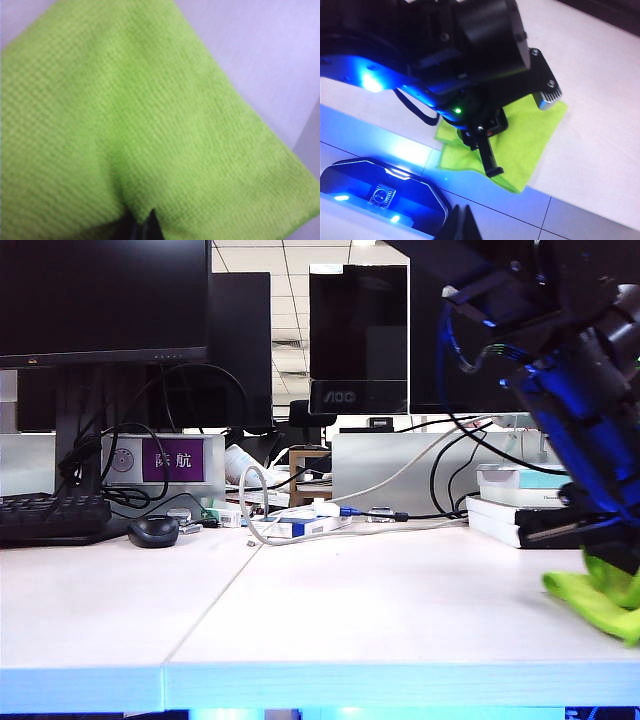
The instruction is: Wipe the table from left to right using the rag.
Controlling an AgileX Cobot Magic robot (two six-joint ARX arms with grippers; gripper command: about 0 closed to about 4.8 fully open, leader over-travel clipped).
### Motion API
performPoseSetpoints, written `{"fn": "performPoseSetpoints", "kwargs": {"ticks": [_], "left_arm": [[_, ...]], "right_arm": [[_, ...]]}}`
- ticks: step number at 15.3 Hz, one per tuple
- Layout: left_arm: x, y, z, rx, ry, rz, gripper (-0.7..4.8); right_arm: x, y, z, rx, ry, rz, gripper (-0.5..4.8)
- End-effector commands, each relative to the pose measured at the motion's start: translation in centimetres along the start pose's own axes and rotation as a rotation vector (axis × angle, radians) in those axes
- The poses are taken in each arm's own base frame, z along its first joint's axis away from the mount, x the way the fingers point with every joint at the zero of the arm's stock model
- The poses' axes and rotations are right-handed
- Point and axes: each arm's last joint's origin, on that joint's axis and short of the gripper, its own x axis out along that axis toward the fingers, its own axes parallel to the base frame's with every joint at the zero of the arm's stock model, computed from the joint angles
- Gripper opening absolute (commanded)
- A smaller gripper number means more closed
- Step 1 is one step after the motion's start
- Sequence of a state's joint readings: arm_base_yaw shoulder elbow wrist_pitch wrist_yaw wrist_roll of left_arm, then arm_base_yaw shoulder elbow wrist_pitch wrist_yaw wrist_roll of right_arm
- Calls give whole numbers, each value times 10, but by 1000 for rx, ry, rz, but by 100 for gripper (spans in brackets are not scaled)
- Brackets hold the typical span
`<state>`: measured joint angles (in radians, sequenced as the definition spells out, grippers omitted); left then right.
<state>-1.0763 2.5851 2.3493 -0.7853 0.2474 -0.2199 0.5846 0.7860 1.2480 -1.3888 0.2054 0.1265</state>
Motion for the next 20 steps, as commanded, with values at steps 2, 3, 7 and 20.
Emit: {"fn": "performPoseSetpoints", "kwargs": {"ticks": [2, 3, 7, 20], "left_arm": [[14, -1, -4, -49, 35, -24, -6], [14, -1, -4, -50, 31, -26, -6], [16, -7, 0, -67, -14, -62, -6], [28, -13, 7, -134, -102, -145, -6]], "right_arm": [[-1, 0, 1, 6, -13, 4, -1], [-1, 0, 1, 6, -13, 4, -1], [-1, 0, 1, 7, -14, 3, -2], [-1, 0, 1, 7, -14, 0, -1]]}}
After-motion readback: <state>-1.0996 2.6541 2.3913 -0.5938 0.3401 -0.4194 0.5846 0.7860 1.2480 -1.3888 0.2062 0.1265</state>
